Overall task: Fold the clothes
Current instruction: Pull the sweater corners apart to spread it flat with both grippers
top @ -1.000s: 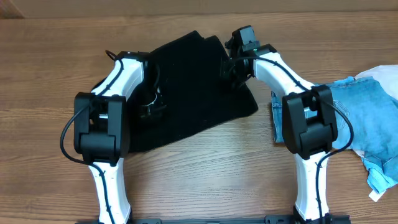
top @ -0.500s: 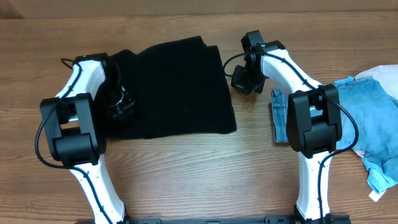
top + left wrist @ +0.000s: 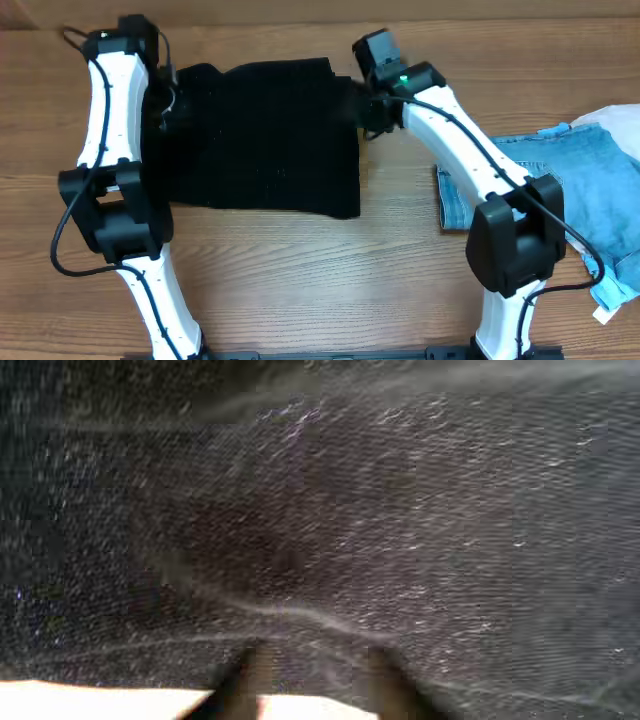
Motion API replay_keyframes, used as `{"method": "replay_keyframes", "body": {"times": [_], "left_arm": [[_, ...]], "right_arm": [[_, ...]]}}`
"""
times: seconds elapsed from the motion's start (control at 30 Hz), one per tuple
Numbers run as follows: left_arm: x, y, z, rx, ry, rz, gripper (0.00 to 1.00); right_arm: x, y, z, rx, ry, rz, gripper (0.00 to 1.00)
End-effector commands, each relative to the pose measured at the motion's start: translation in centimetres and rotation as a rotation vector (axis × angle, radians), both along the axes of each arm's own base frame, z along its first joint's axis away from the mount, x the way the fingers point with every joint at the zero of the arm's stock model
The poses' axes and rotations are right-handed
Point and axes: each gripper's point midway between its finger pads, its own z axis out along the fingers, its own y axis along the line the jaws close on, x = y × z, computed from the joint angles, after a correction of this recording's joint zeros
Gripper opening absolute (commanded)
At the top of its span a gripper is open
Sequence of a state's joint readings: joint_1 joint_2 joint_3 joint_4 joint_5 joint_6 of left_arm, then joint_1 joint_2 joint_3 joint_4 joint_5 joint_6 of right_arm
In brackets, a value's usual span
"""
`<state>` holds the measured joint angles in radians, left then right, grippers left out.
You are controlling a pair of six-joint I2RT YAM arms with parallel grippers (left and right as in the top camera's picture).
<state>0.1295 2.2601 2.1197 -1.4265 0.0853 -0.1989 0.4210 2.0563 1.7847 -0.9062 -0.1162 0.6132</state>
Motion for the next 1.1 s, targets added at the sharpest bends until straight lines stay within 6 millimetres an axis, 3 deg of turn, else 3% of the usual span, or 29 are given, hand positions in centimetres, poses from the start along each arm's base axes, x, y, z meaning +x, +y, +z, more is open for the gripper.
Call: {"method": "replay_keyframes", "body": {"times": [0.0,0.03,0.1,0.23,0.4,0.47,0.63,0.8,0.87,1.07], "left_arm": [[1.6,-0.9,0.5,0.021,-0.06,-0.027,0.78],[1.7,-0.7,0.2,0.025,-0.063,-0.013,0.78],[1.9,-0.2,-0.3,0.026,-0.067,0.003,0.75],[2.3,0.8,-1.0,0.048,-0.08,0.016,0.74],[2.3,1.3,-1.0,0.078,-0.078,0.017,0.74],[2.3,1.2,-1.0,0.077,-0.078,0.016,0.81],[2.3,1.2,-1.0,0.077,-0.077,0.016,0.86],[2.0,1.7,-1.0,0.104,-0.064,0.016,0.95],[1.9,1.7,-1.0,0.104,-0.06,0.016,0.98],[1.7,1.7,-1.0,0.104,-0.055,0.013,1.0]], "right_arm": [[1.1,4.0,2.5,0.168,-0.111,0.193,0.41],[1.5,4.5,2.3,0.182,-0.127,0.213,0.39],[2.2,5.0,0.8,0.185,-0.127,0.216,0.27],[2.3,5.7,-4.6,0.189,-0.041,0.226,0.04],[1.8,5.2,-8.9,0.154,0.041,0.211,0.04],[1.4,3.9,-11.1,0.079,0.084,0.182,0.04],[0.1,1.8,-14.8,-0.023,0.176,0.151,0.04],[-1.0,-3.7,-16.2,-0.208,0.271,0.0,0.04],[-2.3,-7.8,-16.4,-0.305,0.356,-0.106,0.04],[-3.7,-14.7,-16.1,-0.388,0.477,-0.219,0.04]]}}
